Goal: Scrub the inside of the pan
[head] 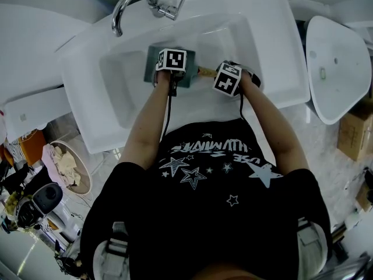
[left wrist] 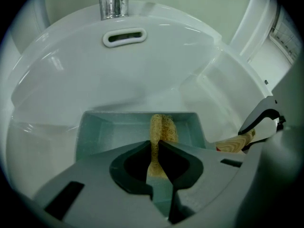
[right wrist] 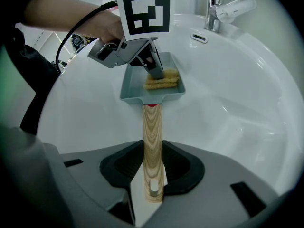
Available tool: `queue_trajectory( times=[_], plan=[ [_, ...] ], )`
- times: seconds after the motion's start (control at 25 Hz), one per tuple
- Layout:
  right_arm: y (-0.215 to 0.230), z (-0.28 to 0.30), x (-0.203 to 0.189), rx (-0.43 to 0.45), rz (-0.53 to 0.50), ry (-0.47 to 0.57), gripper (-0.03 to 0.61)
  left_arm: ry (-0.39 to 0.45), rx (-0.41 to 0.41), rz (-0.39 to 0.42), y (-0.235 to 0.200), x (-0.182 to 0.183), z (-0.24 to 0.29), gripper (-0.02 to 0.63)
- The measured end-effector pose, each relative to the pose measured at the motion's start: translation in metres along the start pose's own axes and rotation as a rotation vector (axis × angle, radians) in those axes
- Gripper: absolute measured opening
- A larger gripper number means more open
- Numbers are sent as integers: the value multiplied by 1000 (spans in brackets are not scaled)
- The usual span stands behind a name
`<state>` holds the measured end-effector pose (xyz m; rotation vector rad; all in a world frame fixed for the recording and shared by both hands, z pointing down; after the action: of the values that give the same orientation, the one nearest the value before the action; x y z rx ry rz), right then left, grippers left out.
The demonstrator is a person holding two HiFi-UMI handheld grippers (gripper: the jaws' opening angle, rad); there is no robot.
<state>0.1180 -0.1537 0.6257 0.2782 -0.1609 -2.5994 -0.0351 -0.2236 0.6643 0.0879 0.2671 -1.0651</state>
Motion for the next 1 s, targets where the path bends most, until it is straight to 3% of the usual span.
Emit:
queue_trajectory(
  times=[0.4, 0.68, 1.0],
  plan=[
    [0, 1, 1, 0, 2, -9, 120, 17, -118, 13, 30, 7, 5, 51],
    [1, 2, 2, 7, 10, 3, 120, 16, -118, -29, 22, 1, 8, 51],
    [1, 2, 1, -18, 22, 24, 126, 73, -94, -34, 12, 4, -22, 51]
  ],
)
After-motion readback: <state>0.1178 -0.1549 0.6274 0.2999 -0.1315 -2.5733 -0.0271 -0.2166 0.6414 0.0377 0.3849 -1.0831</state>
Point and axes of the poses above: the fingertips, and each gripper's own axes: z forward along the fingers, y to its right, x out of its top, the point moved 3 cm from there along -z, backward along the fingers, and after that the axes turned 15 degrees about z, right-handed, at the moved point
